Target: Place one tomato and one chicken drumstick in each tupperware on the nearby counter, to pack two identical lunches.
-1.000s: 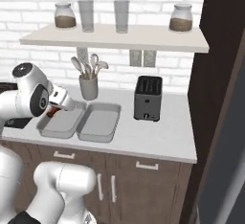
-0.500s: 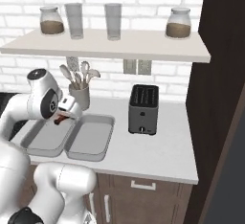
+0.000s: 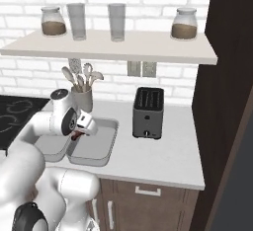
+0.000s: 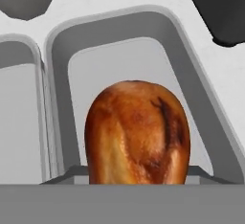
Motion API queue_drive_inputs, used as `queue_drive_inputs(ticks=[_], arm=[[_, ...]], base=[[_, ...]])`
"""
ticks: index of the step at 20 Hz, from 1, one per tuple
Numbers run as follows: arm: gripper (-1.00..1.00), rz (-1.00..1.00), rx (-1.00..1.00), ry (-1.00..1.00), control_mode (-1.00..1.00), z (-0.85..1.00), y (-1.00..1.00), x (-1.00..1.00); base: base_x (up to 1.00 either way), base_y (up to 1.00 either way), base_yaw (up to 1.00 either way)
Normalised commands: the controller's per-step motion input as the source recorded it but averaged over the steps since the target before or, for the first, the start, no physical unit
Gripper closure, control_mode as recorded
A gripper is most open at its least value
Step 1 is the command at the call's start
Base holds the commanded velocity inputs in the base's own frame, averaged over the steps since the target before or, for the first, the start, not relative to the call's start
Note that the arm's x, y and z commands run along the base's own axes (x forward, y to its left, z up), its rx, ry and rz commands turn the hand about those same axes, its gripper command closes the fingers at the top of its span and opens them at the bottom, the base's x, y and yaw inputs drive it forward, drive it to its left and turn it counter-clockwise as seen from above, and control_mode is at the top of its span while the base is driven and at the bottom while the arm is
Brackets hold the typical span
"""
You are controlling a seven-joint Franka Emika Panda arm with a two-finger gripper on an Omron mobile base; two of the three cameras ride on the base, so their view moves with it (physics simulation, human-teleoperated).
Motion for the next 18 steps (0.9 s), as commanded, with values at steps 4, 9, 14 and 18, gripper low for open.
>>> queue_drive_inputs(ticks=[4, 9, 14, 18], arm=[[-1.00, -0.01, 0.00, 0.00, -1.00, -0.44, -0.23, 0.72], [-1.00, 0.00, 0.00, 0.00, -1.00, -0.22, -0.06, 0.38], [-1.00, 0.00, 0.00, 0.00, -1.00, 0.00, 0.00, 0.05], [-1.00, -0.06, 0.04, 0.00, -1.00, 0.15, -0.02, -0.30]], base=[[0.00, 0.00, 0.00], [0.00, 0.00, 0.00], [0.00, 0.00, 0.00], [0.00, 0.00, 0.00]])
